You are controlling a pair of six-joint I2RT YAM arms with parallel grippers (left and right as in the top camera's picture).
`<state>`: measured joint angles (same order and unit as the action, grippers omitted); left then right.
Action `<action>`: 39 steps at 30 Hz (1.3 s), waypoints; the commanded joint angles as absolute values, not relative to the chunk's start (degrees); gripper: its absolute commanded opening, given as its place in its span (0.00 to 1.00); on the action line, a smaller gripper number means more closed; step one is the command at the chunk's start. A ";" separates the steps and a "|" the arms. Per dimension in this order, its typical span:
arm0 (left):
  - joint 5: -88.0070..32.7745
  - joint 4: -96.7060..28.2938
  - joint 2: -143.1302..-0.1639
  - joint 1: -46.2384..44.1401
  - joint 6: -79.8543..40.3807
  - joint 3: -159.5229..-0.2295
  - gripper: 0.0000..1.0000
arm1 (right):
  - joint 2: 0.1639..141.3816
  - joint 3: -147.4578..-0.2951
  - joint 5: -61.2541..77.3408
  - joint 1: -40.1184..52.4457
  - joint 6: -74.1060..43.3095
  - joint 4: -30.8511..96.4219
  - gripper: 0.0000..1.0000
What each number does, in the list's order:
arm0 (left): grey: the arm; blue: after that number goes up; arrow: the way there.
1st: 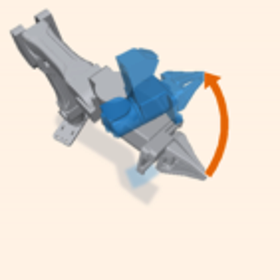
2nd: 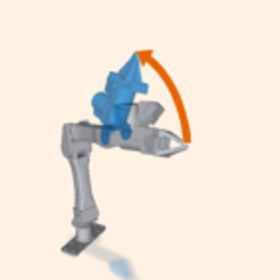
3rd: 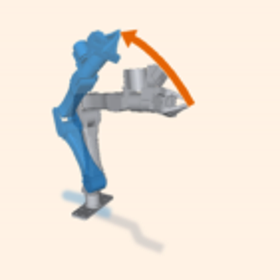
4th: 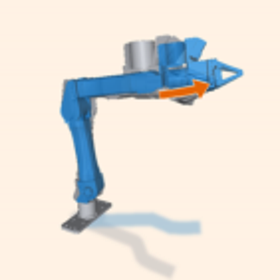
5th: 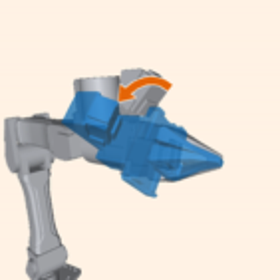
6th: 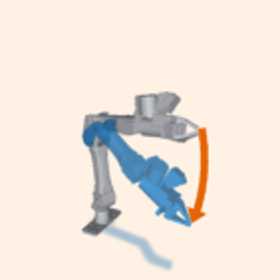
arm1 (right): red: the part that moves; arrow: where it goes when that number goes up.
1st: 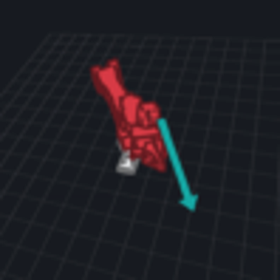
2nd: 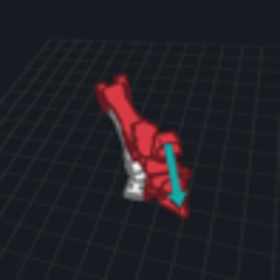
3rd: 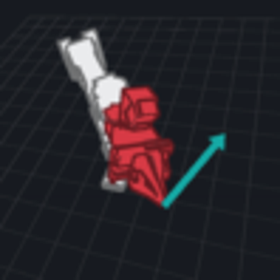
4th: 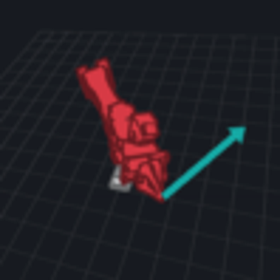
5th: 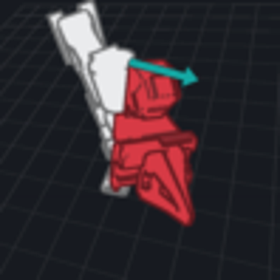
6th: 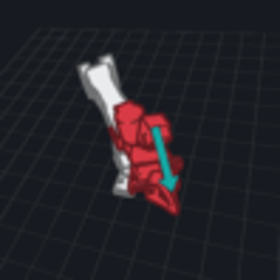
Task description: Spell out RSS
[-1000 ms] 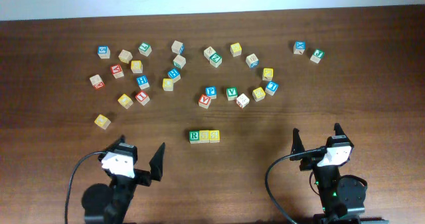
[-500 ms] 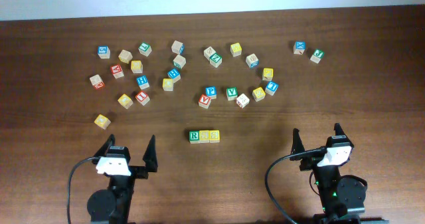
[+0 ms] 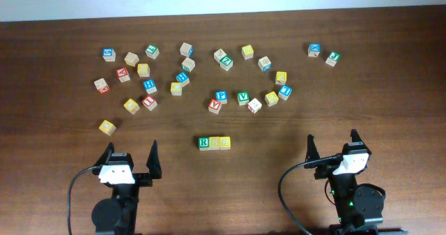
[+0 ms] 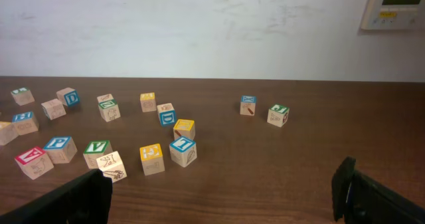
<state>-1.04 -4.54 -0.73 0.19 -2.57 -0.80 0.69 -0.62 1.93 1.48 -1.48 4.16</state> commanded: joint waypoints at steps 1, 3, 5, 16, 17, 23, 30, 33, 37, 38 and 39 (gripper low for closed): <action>-0.62 -4.75 -0.27 0.56 -1.48 -0.47 0.99 | 0.32 -0.32 1.67 1.10 -1.80 4.51 0.98; -0.60 -4.75 -0.30 0.56 -1.48 -0.47 0.99 | 0.32 -0.32 1.67 1.10 -1.80 4.51 0.98; -0.60 -4.75 -0.30 0.56 -1.45 -0.47 0.99 | 0.32 -0.32 1.67 1.10 -1.80 4.51 0.98; -0.60 -4.75 -0.30 0.56 -1.48 -0.47 0.99 | 0.30 -0.32 1.67 1.10 -1.80 4.51 0.98; -0.60 -4.75 -0.30 0.56 -1.48 -0.47 0.99 | 0.30 -0.32 1.67 1.10 -1.80 4.51 0.98; -0.60 -4.75 -0.30 0.56 -1.48 -0.47 0.99 | 0.21 -0.32 1.65 1.10 -1.80 4.51 0.98; -0.60 -4.75 -0.30 0.56 -1.45 -0.47 0.99 | 0.19 -0.32 0.16 1.10 -1.78 4.67 0.98; -0.60 -4.75 -0.30 0.56 -1.45 -0.47 0.99 | 0.19 -0.32 0.19 1.10 -1.80 4.71 0.98; -0.60 -4.75 -0.34 0.56 -1.45 -0.47 0.99 | 0.19 -0.32 0.16 1.10 -1.80 4.64 0.98; -0.60 -4.75 -0.34 0.56 -1.48 -0.47 0.99 | 0.19 -0.32 0.16 1.10 -1.80 4.64 0.99; -0.60 -4.75 -0.34 0.56 -1.45 -0.47 0.99 | 0.19 -0.32 0.16 1.10 -1.80 4.64 0.99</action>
